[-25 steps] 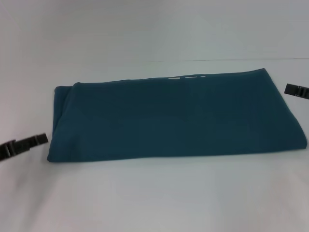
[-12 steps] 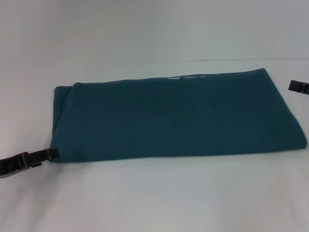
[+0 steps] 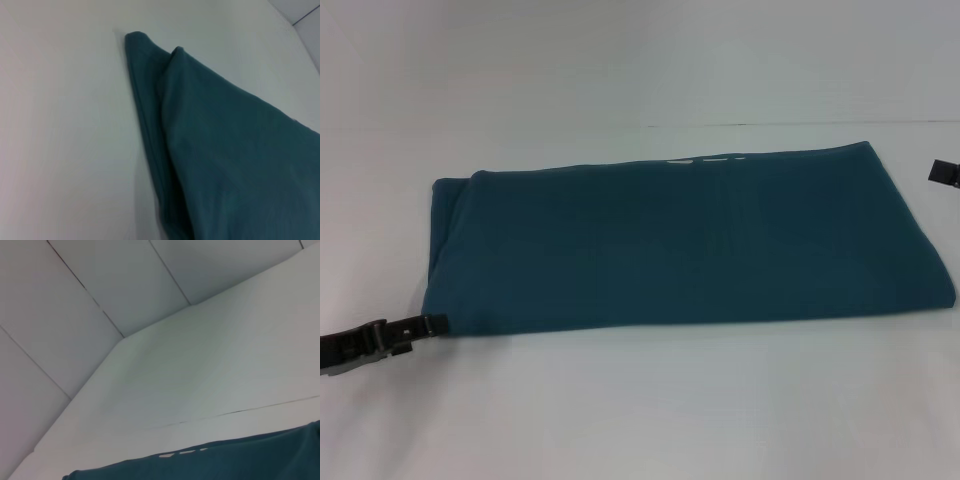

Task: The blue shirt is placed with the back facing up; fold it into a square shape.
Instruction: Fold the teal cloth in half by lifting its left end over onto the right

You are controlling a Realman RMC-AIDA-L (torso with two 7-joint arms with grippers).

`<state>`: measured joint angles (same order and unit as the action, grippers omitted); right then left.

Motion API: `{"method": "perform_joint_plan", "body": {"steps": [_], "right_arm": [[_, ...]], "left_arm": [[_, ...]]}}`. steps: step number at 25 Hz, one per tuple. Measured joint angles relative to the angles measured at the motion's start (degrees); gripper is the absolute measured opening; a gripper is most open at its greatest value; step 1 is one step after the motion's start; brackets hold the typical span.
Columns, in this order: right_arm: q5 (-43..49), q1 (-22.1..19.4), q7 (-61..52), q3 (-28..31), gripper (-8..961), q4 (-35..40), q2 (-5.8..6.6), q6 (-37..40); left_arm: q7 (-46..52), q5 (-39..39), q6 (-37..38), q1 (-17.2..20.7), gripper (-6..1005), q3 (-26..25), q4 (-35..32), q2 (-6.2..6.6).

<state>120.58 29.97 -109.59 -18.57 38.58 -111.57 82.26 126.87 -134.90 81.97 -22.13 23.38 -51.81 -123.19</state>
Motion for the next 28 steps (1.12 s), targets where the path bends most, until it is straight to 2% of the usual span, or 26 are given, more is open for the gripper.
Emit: {"method": "perform_joint_plan", "body": {"steps": [11, 21, 28], "right_arm": [[-0.01, -0.11, 0.0, 0.73, 787, 0.0, 0.13, 0.0], [0.0, -0.18, 0.0, 1.01, 787, 0.0, 0.24, -0.1], [0.0, -0.29, 0.0, 1.1, 786, 0.0, 0.23, -0.24]], "left_arm": [[0.03, -0.33, -2.56, -1.79, 816, 0.4, 3.43, 0.73], [0.07, -0.31, -4.59, -4.12, 815, 2.92, 6.16, 1.21], [-0.14, -0.27, -4.7, -4.82, 815, 2.95, 6.35, 1.3]]}}
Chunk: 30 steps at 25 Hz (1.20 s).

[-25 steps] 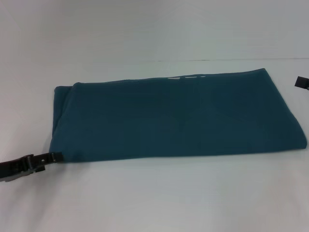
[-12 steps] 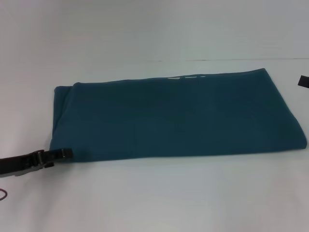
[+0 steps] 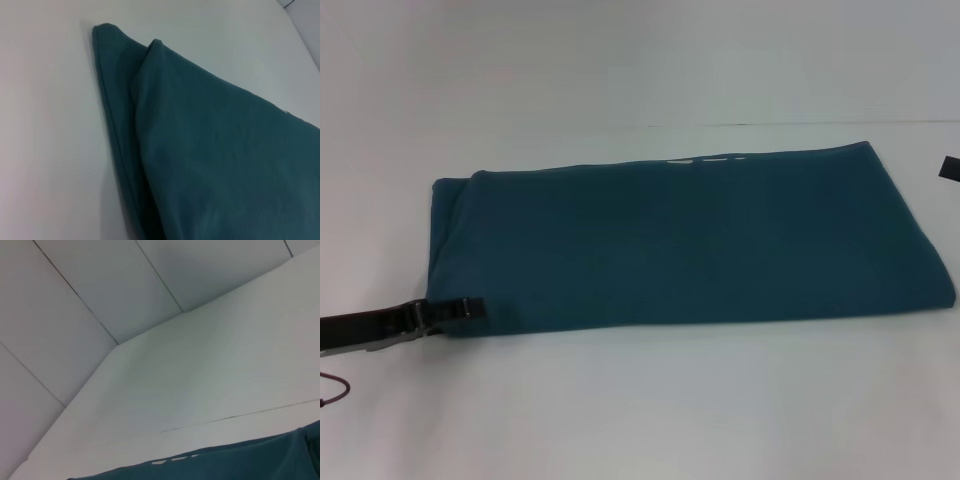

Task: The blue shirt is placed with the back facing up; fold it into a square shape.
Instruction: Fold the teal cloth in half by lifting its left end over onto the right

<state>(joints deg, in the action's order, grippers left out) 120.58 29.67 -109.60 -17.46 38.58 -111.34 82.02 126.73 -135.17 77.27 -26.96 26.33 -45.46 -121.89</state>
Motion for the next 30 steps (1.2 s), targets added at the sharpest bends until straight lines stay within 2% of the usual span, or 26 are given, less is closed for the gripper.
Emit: {"method": "perform_joint_plan", "body": {"steps": [12, 16, 24, 30], "right_arm": [[0.0, -0.14, 0.01, 0.17, 786, -0.17, 0.0, -0.46], [0.0, -0.14, 0.01, 0.15, 786, -0.09, 0.0, -0.44], [0.0, -0.19, 0.13, 0.15, 785, -0.3, -0.01, -0.39], [0.0, -0.2, 0.47, 0.22, 785, -0.52, -0.55, -0.46]], "left_arm": [[-0.73, 0.0, -1.46, 0.24, 805, 0.21, -0.34, 0.01], [-1.19, 0.0, -1.79, 0.38, 600, 0.11, -0.35, 0.05], [-1.13, -1.11, -2.68, 0.42, 327, 0.1, -0.33, 0.08], [-1.23, -1.22, -2.92, 0.49, 151, -0.39, -1.27, 0.24]]}}
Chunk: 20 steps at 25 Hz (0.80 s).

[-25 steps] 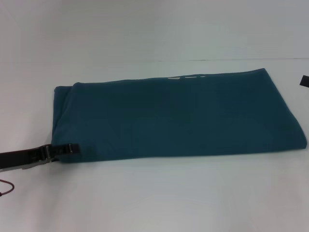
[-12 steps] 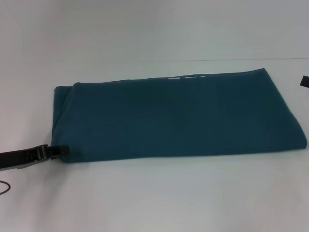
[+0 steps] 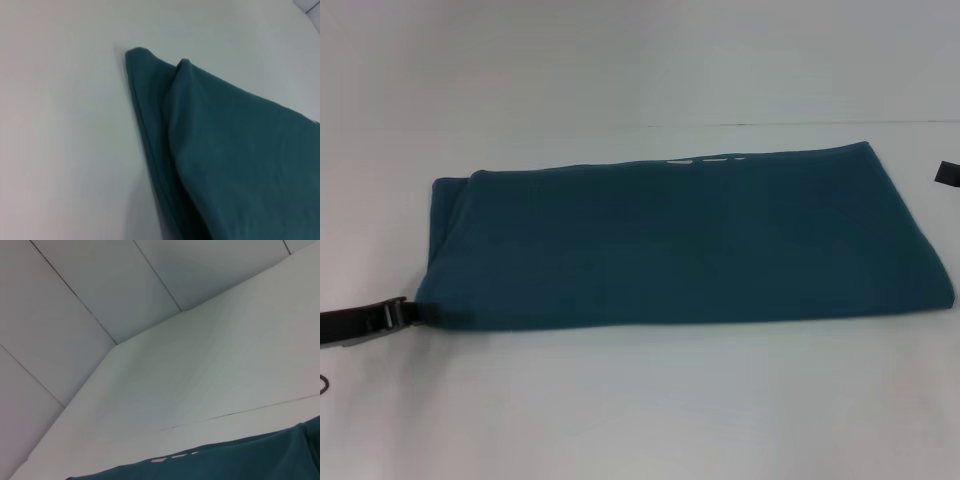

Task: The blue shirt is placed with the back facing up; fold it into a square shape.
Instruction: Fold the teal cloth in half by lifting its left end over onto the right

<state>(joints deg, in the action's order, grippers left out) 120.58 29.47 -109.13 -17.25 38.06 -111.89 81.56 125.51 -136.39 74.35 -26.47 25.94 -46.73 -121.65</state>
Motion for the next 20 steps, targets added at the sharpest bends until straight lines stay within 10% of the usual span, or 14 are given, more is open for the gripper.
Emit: {"method": "perform_joint_plan", "body": {"steps": [20], "right_arm": [[0.0, 4.04, 0.07, -0.51, 784, -0.54, -3.28, -2.59]], "left_arm": [[-0.95, -2.79, 0.72, 6.73, 16, -12.28, -10.33, 3.07]]}}
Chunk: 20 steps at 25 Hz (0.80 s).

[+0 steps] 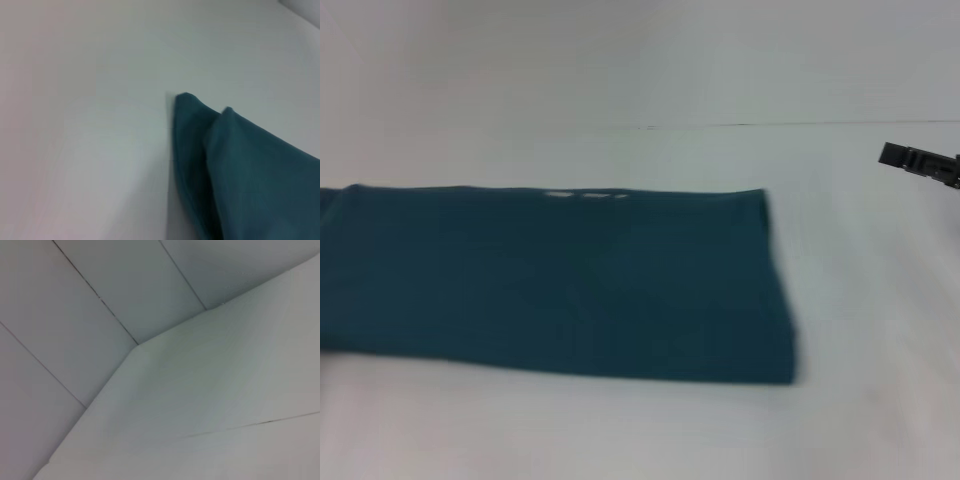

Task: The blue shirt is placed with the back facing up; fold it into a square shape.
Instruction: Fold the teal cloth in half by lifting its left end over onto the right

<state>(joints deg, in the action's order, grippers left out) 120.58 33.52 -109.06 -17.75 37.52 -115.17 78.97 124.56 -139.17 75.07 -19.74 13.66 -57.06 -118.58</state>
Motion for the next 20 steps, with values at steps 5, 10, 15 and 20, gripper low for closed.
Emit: {"method": "perform_joint_plan", "body": {"steps": [5, 10, 15, 20], "right_arm": [[0.0, 0.97, 0.14, -0.57, 784, -1.13, -0.32, -1.0], [0.0, 0.96, 0.17, -1.22, 784, -1.23, -0.56, -1.39], [0.0, 0.08, 0.37, -1.21, 783, -1.22, -0.57, -1.39], [-0.49, -1.25, 1.78, -0.89, 783, -1.22, -0.5, -0.66]], "left_arm": [[-0.05, -3.9, 0.29, 0.12, 17, -4.13, -2.09, 1.25], [-0.09, -4.25, 0.42, -0.45, 17, -4.02, -2.49, 1.34], [-0.59, -1.63, 4.52, -2.93, 17, -3.09, -2.71, 1.04], [-1.59, 5.54, 10.57, -6.21, 16, 2.91, -6.73, -1.81]]}}
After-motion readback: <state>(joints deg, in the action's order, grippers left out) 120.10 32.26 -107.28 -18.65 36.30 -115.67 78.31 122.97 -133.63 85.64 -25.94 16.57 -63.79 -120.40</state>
